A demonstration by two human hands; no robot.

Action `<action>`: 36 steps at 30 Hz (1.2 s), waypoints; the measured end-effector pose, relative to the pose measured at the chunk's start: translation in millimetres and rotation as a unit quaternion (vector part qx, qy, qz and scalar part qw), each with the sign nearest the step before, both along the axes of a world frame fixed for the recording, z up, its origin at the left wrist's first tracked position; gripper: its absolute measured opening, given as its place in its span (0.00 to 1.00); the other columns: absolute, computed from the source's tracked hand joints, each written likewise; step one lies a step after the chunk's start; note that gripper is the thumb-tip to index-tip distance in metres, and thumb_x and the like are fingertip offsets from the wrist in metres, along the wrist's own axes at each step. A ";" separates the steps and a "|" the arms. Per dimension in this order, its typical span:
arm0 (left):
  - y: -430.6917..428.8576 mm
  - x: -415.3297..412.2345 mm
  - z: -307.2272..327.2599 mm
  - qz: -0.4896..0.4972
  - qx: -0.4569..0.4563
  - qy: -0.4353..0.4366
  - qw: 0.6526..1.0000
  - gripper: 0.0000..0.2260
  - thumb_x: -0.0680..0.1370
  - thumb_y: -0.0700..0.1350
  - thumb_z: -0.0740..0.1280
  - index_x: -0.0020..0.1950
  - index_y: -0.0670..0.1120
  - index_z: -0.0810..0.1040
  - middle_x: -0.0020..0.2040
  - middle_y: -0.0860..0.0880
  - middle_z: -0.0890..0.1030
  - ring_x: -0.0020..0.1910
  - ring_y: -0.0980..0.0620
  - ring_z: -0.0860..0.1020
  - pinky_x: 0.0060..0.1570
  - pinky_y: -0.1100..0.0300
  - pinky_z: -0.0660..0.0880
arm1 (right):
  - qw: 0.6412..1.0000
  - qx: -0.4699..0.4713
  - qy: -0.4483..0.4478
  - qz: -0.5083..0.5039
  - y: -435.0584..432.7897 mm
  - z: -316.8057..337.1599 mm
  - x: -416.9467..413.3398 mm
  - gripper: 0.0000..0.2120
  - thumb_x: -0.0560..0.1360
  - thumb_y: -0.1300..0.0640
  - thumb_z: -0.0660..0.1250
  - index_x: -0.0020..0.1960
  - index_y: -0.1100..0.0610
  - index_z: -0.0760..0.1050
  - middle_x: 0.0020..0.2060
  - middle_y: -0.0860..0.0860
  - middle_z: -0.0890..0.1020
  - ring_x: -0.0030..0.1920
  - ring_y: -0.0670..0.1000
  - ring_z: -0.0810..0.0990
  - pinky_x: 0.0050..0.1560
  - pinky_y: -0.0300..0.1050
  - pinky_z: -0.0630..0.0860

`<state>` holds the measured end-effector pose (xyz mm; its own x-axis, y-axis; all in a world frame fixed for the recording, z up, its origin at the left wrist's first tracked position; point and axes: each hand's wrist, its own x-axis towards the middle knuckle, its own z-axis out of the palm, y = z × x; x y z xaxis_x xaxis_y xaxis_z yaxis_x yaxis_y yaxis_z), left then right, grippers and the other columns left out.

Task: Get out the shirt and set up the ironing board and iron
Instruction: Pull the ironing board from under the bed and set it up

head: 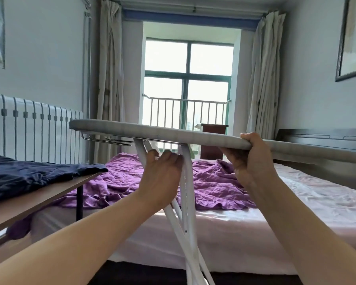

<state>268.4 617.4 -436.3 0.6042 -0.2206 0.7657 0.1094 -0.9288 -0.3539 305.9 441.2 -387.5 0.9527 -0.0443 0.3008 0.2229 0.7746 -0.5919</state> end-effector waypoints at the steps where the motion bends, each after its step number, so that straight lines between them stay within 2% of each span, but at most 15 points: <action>1: -3.1 -1.7 4.1 -0.009 0.017 0.034 0.999 0.29 0.57 0.36 0.70 0.59 0.42 0.76 0.51 0.47 0.82 0.54 0.45 0.77 0.54 0.48 0.64 | 1.000 0.001 -0.002 -0.006 -0.4 3.2 0.8 0.05 0.74 0.64 0.63 0.40 0.61 0.70 0.40 0.57 0.75 0.51 0.58 0.78 0.42 0.56 0.81; 3: -11.3 0.9 13.0 -0.044 0.054 0.074 0.995 0.33 0.66 0.35 0.67 0.71 0.44 0.65 0.65 0.46 0.74 0.67 0.44 0.68 0.63 0.44 0.62 | 1.000 0.004 -0.007 -0.017 0.2 7.5 1.8 0.05 0.74 0.64 0.63 0.40 0.60 0.69 0.40 0.57 0.74 0.47 0.56 0.78 0.41 0.54 0.82; 4: -20.7 1.3 15.0 -0.075 0.096 0.065 0.990 0.32 0.67 0.36 0.67 0.71 0.46 0.66 0.65 0.47 0.74 0.66 0.43 0.70 0.63 0.43 0.65 | 1.000 -0.004 -0.008 -0.019 1.5 7.0 1.4 0.05 0.74 0.64 0.63 0.40 0.60 0.69 0.39 0.56 0.74 0.45 0.54 0.78 0.40 0.51 0.83; 7: -41.8 6.7 13.5 -0.145 0.178 -0.035 0.973 0.16 0.69 0.41 0.60 0.53 0.48 0.81 0.49 0.48 0.82 0.49 0.46 0.80 0.50 0.49 0.74 | 0.999 -0.031 -0.003 -0.039 8.0 2.1 2.7 0.08 0.74 0.63 0.62 0.36 0.59 0.69 0.32 0.54 0.72 0.31 0.49 0.78 0.28 0.41 0.81; 9: -36.9 8.4 8.0 -0.162 0.189 -0.133 0.959 0.11 0.72 0.36 0.56 0.44 0.46 0.77 0.44 0.48 0.78 0.45 0.47 0.75 0.47 0.54 0.68 | 0.999 -0.035 -0.003 -0.035 11.1 -1.7 5.5 0.07 0.74 0.63 0.63 0.37 0.60 0.70 0.33 0.55 0.74 0.35 0.51 0.80 0.31 0.43 0.83; 11: -20.2 5.8 12.2 -0.136 0.179 -0.237 0.945 0.12 0.76 0.34 0.51 0.50 0.45 0.71 0.49 0.46 0.72 0.48 0.47 0.70 0.48 0.54 0.64 | 0.999 -0.040 -0.004 -0.028 11.6 -3.6 7.8 0.05 0.74 0.63 0.63 0.40 0.61 0.70 0.37 0.57 0.76 0.44 0.56 0.80 0.36 0.46 0.84; 13: -7.1 6.4 21.8 -0.088 0.160 -0.267 0.946 0.16 0.77 0.35 0.46 0.59 0.44 0.67 0.56 0.43 0.69 0.54 0.44 0.69 0.54 0.50 0.64 | 0.998 -0.049 0.000 -0.024 14.0 -7.4 9.9 0.04 0.74 0.63 0.62 0.41 0.61 0.70 0.39 0.58 0.76 0.48 0.58 0.79 0.39 0.48 0.83; 15: -6.5 7.8 30.2 -0.054 0.147 -0.242 0.957 0.15 0.76 0.37 0.53 0.61 0.42 0.70 0.53 0.42 0.77 0.52 0.43 0.76 0.55 0.48 0.70 | 0.999 -0.050 0.010 -0.014 18.4 -12.8 10.6 0.04 0.74 0.63 0.62 0.41 0.61 0.70 0.41 0.59 0.76 0.49 0.58 0.80 0.40 0.50 0.83; 18: -9.4 8.4 33.2 -0.046 0.134 -0.175 0.974 0.11 0.66 0.39 0.70 0.48 0.41 0.80 0.36 0.45 0.83 0.33 0.47 0.81 0.34 0.57 0.77 | 0.999 -0.048 0.017 -0.003 25.4 -21.8 12.5 0.04 0.74 0.63 0.61 0.41 0.61 0.69 0.40 0.59 0.75 0.44 0.57 0.80 0.40 0.50 0.83; 21: -1.1 6.6 22.4 -0.052 0.119 -0.140 0.982 0.04 0.66 0.36 0.66 0.39 0.43 0.78 0.30 0.46 0.81 0.26 0.47 0.80 0.27 0.59 0.75 | 0.998 -0.055 0.028 -0.001 31.7 -35.0 20.4 0.04 0.74 0.64 0.62 0.40 0.61 0.69 0.36 0.57 0.75 0.38 0.54 0.79 0.38 0.49 0.82; 22: 2.2 7.7 16.7 -0.053 0.119 -0.134 0.982 0.05 0.67 0.36 0.63 0.38 0.43 0.77 0.29 0.46 0.81 0.26 0.47 0.80 0.26 0.60 0.75 | 0.998 -0.054 0.030 0.002 34.4 -39.3 20.2 0.02 0.73 0.64 0.63 0.42 0.62 0.70 0.36 0.57 0.76 0.38 0.54 0.80 0.36 0.49 0.83; 25: 10.9 14.4 -3.2 -0.060 0.106 -0.126 0.985 0.10 0.69 0.34 0.55 0.38 0.43 0.75 0.29 0.46 0.81 0.26 0.47 0.80 0.26 0.60 0.75 | 0.998 -0.045 0.052 -0.008 39.7 -55.9 28.3 0.12 0.68 0.64 0.67 0.50 0.65 0.72 0.39 0.59 0.78 0.39 0.56 0.81 0.34 0.52 0.84; 27: 12.9 19.8 -13.7 -0.085 0.097 -0.121 0.984 0.10 0.69 0.34 0.54 0.37 0.43 0.74 0.28 0.47 0.79 0.25 0.47 0.78 0.27 0.60 0.74 | 0.997 -0.058 0.056 -0.003 41.7 -61.2 23.8 0.01 0.72 0.65 0.63 0.42 0.63 0.72 0.36 0.57 0.77 0.38 0.54 0.80 0.37 0.49 0.83; 32: 15.4 22.6 -19.1 -0.097 0.118 -0.122 0.981 0.07 0.67 0.35 0.60 0.36 0.43 0.76 0.27 0.47 0.79 0.24 0.47 0.79 0.25 0.60 0.75 | 0.998 -0.024 0.046 -0.032 44.2 -64.7 11.9 0.09 0.75 0.68 0.60 0.38 0.59 0.67 0.36 0.57 0.75 0.39 0.53 0.77 0.49 0.53 0.79; 36: 18.1 24.1 -23.0 -0.101 0.107 -0.144 0.979 0.10 0.69 0.35 0.57 0.36 0.43 0.77 0.28 0.47 0.80 0.26 0.46 0.80 0.28 0.57 0.77 | 0.998 -0.032 0.048 -0.018 48.2 -72.7 16.2 0.07 0.74 0.66 0.61 0.38 0.60 0.70 0.36 0.55 0.75 0.39 0.51 0.78 0.45 0.50 0.80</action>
<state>292.6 635.5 -459.3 0.2979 -0.4871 0.8209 0.0546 -0.8499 -0.5241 322.1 489.4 -460.2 0.9753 -0.0635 0.2114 0.1904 0.7268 -0.6600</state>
